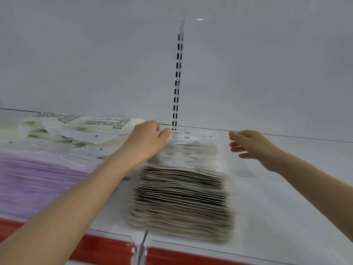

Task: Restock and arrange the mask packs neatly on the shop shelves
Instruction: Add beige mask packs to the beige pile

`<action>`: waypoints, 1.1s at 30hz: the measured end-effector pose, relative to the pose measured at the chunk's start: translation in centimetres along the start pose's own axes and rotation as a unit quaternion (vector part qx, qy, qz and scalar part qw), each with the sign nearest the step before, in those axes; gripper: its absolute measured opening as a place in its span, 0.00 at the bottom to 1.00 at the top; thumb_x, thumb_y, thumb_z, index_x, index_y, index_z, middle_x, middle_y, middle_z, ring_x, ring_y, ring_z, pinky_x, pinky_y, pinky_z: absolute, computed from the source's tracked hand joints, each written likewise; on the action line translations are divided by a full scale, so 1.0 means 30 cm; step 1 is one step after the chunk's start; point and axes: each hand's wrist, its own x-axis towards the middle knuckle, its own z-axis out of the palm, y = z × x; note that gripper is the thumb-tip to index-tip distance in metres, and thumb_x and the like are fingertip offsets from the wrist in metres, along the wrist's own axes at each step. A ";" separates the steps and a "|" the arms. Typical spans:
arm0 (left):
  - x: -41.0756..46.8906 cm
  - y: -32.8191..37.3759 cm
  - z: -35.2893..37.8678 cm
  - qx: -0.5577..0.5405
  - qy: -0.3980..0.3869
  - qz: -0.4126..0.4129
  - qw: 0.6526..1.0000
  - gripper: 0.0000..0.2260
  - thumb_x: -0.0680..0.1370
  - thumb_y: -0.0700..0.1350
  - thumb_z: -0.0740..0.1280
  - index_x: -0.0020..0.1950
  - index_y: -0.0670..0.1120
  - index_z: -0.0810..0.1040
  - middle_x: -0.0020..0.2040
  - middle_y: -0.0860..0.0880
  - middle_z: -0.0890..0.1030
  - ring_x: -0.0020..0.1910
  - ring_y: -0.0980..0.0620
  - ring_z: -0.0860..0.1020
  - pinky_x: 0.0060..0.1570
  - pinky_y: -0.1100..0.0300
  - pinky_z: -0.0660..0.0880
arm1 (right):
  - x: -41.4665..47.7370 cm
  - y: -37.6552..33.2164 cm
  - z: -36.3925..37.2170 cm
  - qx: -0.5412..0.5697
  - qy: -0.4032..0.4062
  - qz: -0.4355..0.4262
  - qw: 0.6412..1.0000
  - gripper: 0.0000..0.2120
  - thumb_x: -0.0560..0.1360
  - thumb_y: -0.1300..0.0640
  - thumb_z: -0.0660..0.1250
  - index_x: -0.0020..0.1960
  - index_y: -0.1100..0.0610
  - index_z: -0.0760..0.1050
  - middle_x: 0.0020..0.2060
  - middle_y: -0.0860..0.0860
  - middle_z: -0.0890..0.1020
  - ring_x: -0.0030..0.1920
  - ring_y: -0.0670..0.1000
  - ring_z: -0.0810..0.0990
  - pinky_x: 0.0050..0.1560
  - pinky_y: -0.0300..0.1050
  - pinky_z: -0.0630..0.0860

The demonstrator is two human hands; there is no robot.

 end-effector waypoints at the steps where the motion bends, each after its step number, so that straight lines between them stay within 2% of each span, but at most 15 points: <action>1: 0.026 0.014 0.008 0.002 -0.021 -0.027 0.999 0.16 0.80 0.52 0.57 0.41 0.42 0.71 0.39 0.48 0.71 0.42 0.47 0.72 0.38 0.57 0.66 | 0.017 -0.003 0.004 0.006 0.003 0.009 1.000 0.14 0.79 0.49 0.60 0.53 0.59 0.74 0.49 0.56 0.78 0.48 0.52 0.78 0.56 0.52 0.75; 3: 0.064 0.036 0.025 0.001 -0.054 -0.075 0.996 0.18 0.80 0.53 0.56 0.34 0.46 0.62 0.33 0.49 0.65 0.36 0.48 0.69 0.32 0.58 0.63 | 0.047 -0.007 0.017 0.009 0.001 0.030 0.999 0.15 0.79 0.48 0.60 0.54 0.60 0.72 0.47 0.56 0.77 0.47 0.53 0.78 0.54 0.51 0.75; 5: 0.085 0.048 0.040 -0.003 -0.078 -0.115 0.990 0.20 0.81 0.54 0.54 0.35 0.42 0.65 0.34 0.47 0.69 0.33 0.50 0.68 0.29 0.61 0.61 | 0.069 -0.004 0.036 0.008 -0.006 0.054 0.999 0.18 0.78 0.47 0.60 0.55 0.63 0.72 0.44 0.56 0.77 0.44 0.53 0.78 0.50 0.49 0.76; 6: 0.090 0.050 0.048 -0.008 -0.093 -0.131 0.987 0.20 0.81 0.55 0.54 0.41 0.39 0.70 0.38 0.46 0.73 0.35 0.50 0.70 0.29 0.61 0.62 | 0.076 -0.002 0.046 0.006 -0.012 0.065 0.998 0.19 0.78 0.47 0.60 0.55 0.64 0.72 0.42 0.55 0.77 0.42 0.53 0.78 0.47 0.48 0.77; 7: 0.093 0.049 0.056 -0.025 -0.102 -0.153 0.983 0.21 0.81 0.54 0.53 0.52 0.37 0.73 0.41 0.45 0.74 0.39 0.48 0.72 0.30 0.62 0.64 | 0.081 0.001 0.056 0.004 -0.018 0.074 0.997 0.20 0.78 0.46 0.60 0.54 0.64 0.72 0.40 0.55 0.76 0.40 0.52 0.78 0.44 0.47 0.77; 8: 0.098 0.042 0.068 -0.056 -0.109 -0.178 0.976 0.20 0.81 0.54 0.54 0.61 0.38 0.70 0.42 0.45 0.74 0.43 0.46 0.73 0.32 0.61 0.68 | 0.085 0.003 0.066 0.001 -0.023 0.078 0.997 0.19 0.78 0.46 0.60 0.53 0.64 0.71 0.39 0.54 0.76 0.38 0.51 0.78 0.42 0.45 0.76; 9: 0.102 0.037 0.078 -0.091 -0.110 -0.192 0.971 0.19 0.81 0.52 0.56 0.63 0.39 0.68 0.39 0.46 0.72 0.45 0.45 0.74 0.37 0.59 0.72 | 0.089 0.004 0.074 -0.001 -0.028 0.077 0.997 0.19 0.78 0.46 0.60 0.52 0.63 0.71 0.38 0.54 0.75 0.36 0.50 0.77 0.40 0.44 0.75; 10: 0.108 0.030 0.090 -0.118 -0.104 -0.198 0.968 0.15 0.80 0.50 0.58 0.60 0.40 0.68 0.37 0.47 0.70 0.45 0.44 0.74 0.43 0.55 0.75 | 0.092 0.004 0.080 -0.004 -0.032 0.074 0.997 0.18 0.78 0.46 0.60 0.52 0.63 0.72 0.38 0.53 0.75 0.36 0.49 0.76 0.38 0.44 0.74; 11: 0.115 0.023 0.099 -0.134 -0.093 -0.201 0.966 0.10 0.79 0.48 0.60 0.52 0.41 0.68 0.36 0.48 0.69 0.45 0.44 0.74 0.48 0.52 0.76 | 0.097 0.003 0.083 -0.005 -0.035 0.069 0.997 0.18 0.78 0.46 0.59 0.52 0.62 0.72 0.39 0.54 0.75 0.35 0.49 0.76 0.38 0.43 0.73; 13: 0.125 0.011 0.108 -0.151 -0.080 -0.212 0.962 0.10 0.77 0.45 0.63 0.40 0.43 0.66 0.36 0.47 0.70 0.43 0.45 0.74 0.48 0.52 0.76 | 0.105 -0.003 0.082 -0.001 -0.038 0.064 0.997 0.17 0.78 0.46 0.59 0.51 0.61 0.73 0.41 0.54 0.77 0.36 0.49 0.76 0.39 0.43 0.72; 14: 0.131 0.004 0.111 -0.165 -0.077 -0.218 0.959 0.11 0.77 0.44 0.63 0.37 0.44 0.65 0.37 0.46 0.71 0.42 0.45 0.73 0.45 0.53 0.75 | 0.110 -0.006 0.079 0.003 -0.040 0.064 0.997 0.17 0.78 0.45 0.59 0.50 0.60 0.74 0.42 0.54 0.77 0.36 0.49 0.77 0.39 0.43 0.72; 18: 0.139 -0.004 0.115 -0.208 -0.070 -0.234 0.947 0.09 0.76 0.42 0.65 0.39 0.43 0.67 0.37 0.46 0.70 0.38 0.47 0.72 0.40 0.56 0.71 | 0.123 -0.012 0.070 0.012 -0.040 0.062 0.997 0.18 0.78 0.44 0.58 0.50 0.59 0.74 0.43 0.53 0.79 0.38 0.50 0.77 0.42 0.44 0.71; 23: 0.150 -0.010 0.133 -0.255 -0.046 -0.233 0.937 0.10 0.75 0.41 0.66 0.39 0.44 0.66 0.40 0.44 0.71 0.38 0.48 0.71 0.37 0.58 0.69 | 0.137 -0.013 0.063 0.032 -0.029 0.059 0.997 0.17 0.78 0.45 0.60 0.45 0.59 0.74 0.39 0.54 0.78 0.35 0.51 0.76 0.39 0.43 0.72; 27: 0.155 0.003 0.140 -0.274 -0.037 -0.231 0.933 0.12 0.76 0.41 0.66 0.37 0.45 0.65 0.36 0.48 0.69 0.34 0.52 0.70 0.35 0.60 0.71 | 0.137 -0.018 0.055 0.071 -0.029 0.065 0.995 0.16 0.78 0.46 0.61 0.43 0.60 0.73 0.36 0.54 0.77 0.32 0.52 0.76 0.40 0.44 0.75; 33: 0.151 -0.006 0.147 -0.257 -0.038 -0.226 0.939 0.15 0.76 0.41 0.66 0.34 0.47 0.63 0.33 0.49 0.65 0.31 0.52 0.65 0.32 0.60 0.63 | 0.141 -0.010 0.059 0.041 -0.024 0.058 0.997 0.18 0.77 0.46 0.61 0.50 0.62 0.75 0.40 0.54 0.78 0.33 0.51 0.76 0.39 0.43 0.74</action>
